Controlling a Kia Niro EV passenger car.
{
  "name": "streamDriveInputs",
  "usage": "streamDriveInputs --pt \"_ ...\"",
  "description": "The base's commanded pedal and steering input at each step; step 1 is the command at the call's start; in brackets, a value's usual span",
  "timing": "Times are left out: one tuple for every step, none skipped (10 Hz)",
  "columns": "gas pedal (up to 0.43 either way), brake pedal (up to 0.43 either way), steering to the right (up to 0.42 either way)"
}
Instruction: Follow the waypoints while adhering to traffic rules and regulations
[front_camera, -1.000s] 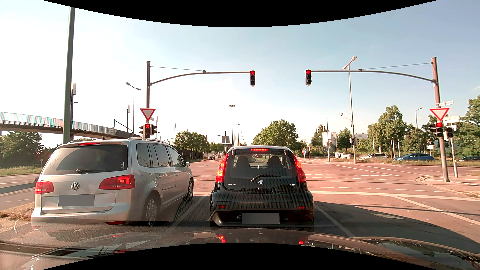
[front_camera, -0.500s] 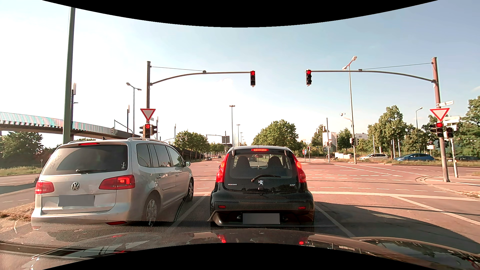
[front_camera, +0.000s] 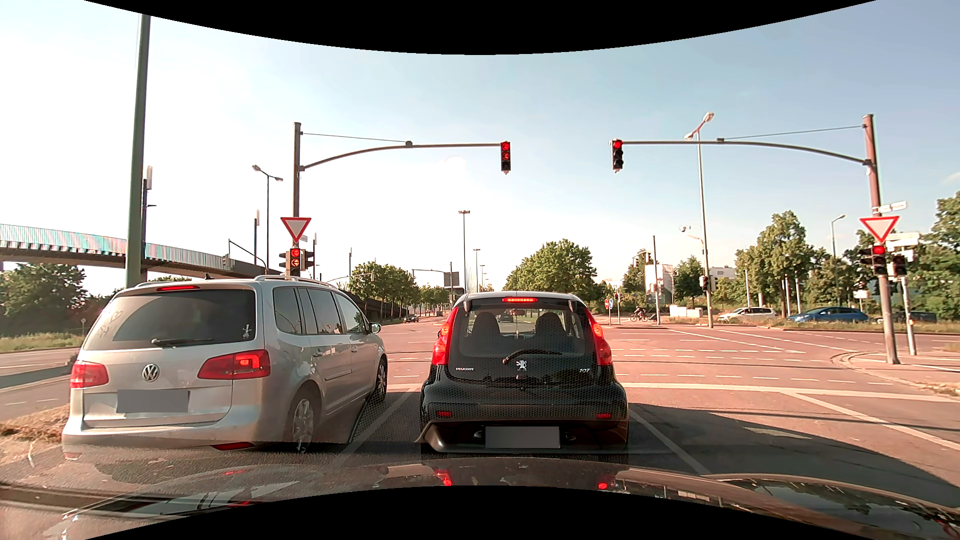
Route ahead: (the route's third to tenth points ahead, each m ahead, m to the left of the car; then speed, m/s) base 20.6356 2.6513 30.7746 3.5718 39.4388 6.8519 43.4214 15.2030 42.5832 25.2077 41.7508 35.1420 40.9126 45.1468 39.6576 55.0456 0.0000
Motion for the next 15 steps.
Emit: streamDriveInputs --pt "0.0 0.274 -0.031" --pt "0.0 0.274 -0.031" --pt "0.0 0.274 -0.031" --pt "0.0 0.274 -0.031" --pt "0.0 0.268 -0.031" --pt "0.0 0.274 -0.032" --pt "0.0 0.274 -0.031" --pt "0.0 0.274 -0.031" --pt "0.0 0.274 -0.031" --pt "0.0 0.274 -0.031" --pt "0.0 0.274 -0.031" --pt "0.0 0.274 -0.031" --pt "0.0 0.274 -0.031" --pt "0.0 0.274 -0.031" --pt "0.0 0.274 -0.031"
